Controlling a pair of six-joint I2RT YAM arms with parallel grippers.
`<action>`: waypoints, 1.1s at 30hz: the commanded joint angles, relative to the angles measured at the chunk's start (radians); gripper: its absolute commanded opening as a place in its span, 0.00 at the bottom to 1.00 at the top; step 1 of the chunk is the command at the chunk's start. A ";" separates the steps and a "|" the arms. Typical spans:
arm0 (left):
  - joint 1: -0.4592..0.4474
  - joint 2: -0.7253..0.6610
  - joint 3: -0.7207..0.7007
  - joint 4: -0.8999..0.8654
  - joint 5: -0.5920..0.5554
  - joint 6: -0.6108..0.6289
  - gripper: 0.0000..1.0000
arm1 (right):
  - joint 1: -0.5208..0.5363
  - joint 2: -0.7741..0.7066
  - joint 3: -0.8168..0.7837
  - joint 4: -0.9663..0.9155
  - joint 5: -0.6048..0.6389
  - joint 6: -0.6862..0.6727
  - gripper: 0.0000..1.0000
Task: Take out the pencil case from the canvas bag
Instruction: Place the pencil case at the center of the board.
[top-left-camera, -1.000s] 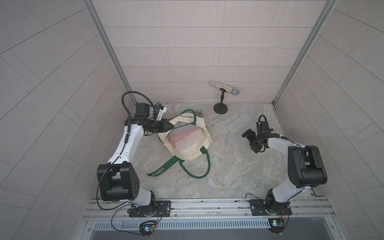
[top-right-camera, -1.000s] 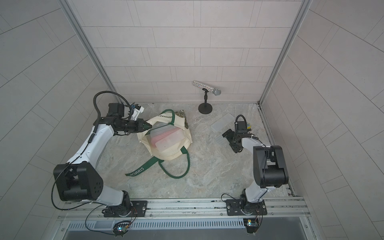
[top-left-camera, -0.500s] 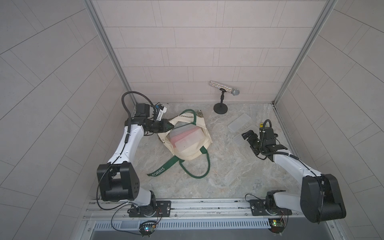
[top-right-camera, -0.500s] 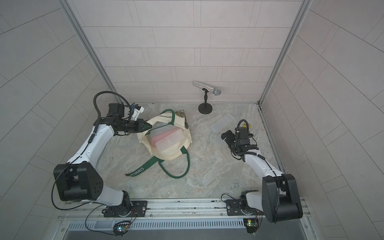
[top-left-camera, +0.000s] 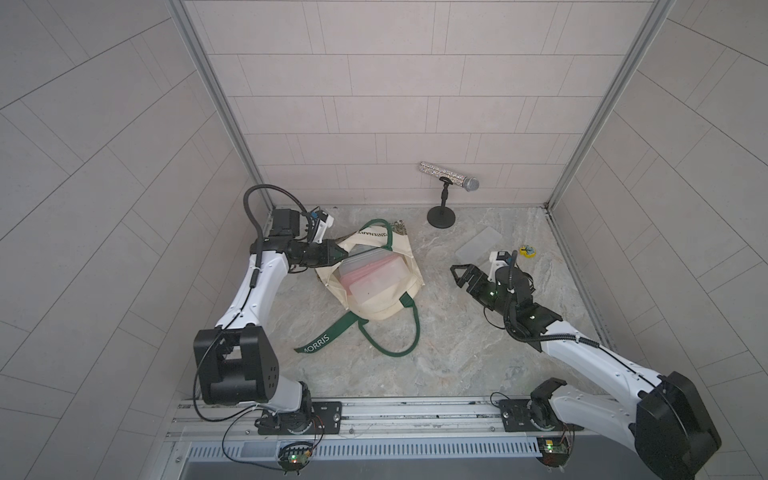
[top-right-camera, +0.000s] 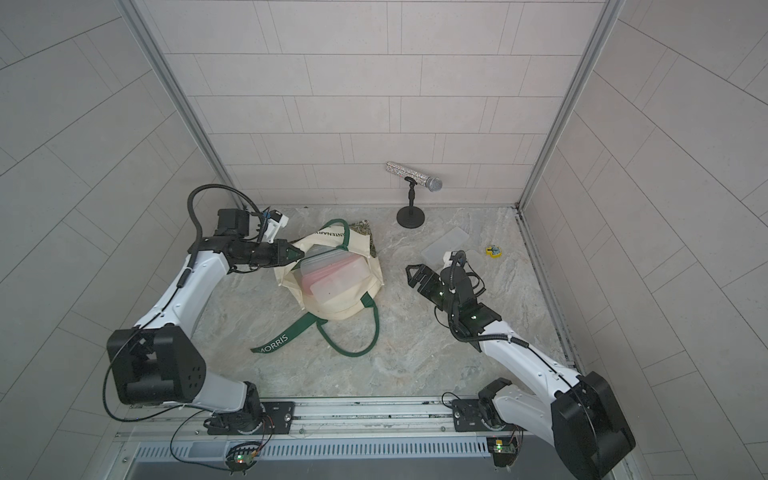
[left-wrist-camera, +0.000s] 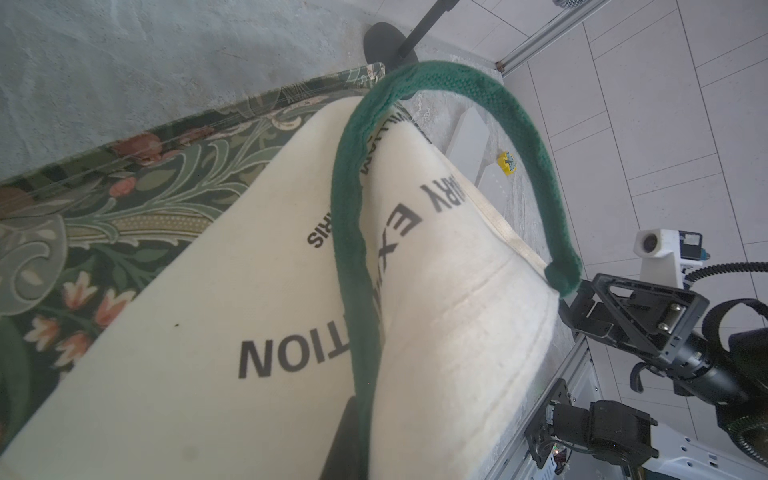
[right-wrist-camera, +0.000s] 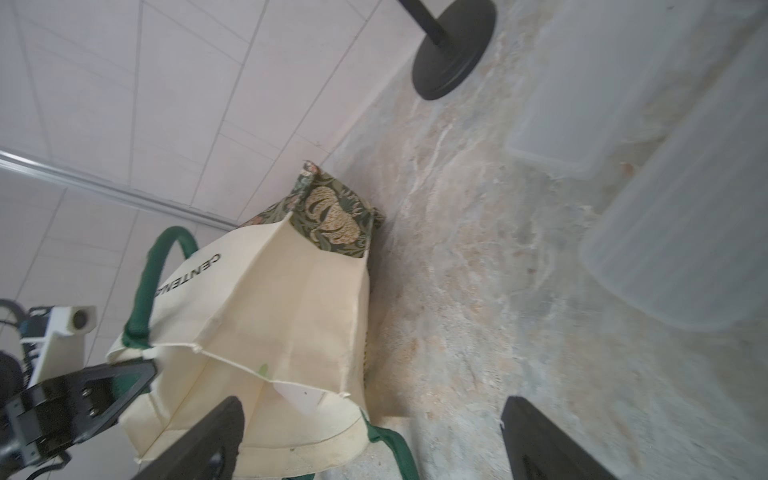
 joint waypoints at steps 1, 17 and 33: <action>0.001 -0.013 -0.013 0.020 0.011 -0.004 0.00 | 0.049 0.027 -0.044 0.180 0.049 0.000 1.00; 0.002 -0.027 -0.022 0.026 0.004 -0.005 0.00 | 0.306 0.256 0.074 0.251 0.123 -0.073 1.00; 0.002 -0.033 -0.023 0.028 0.004 -0.004 0.00 | 0.478 0.592 0.192 0.544 0.162 0.076 0.99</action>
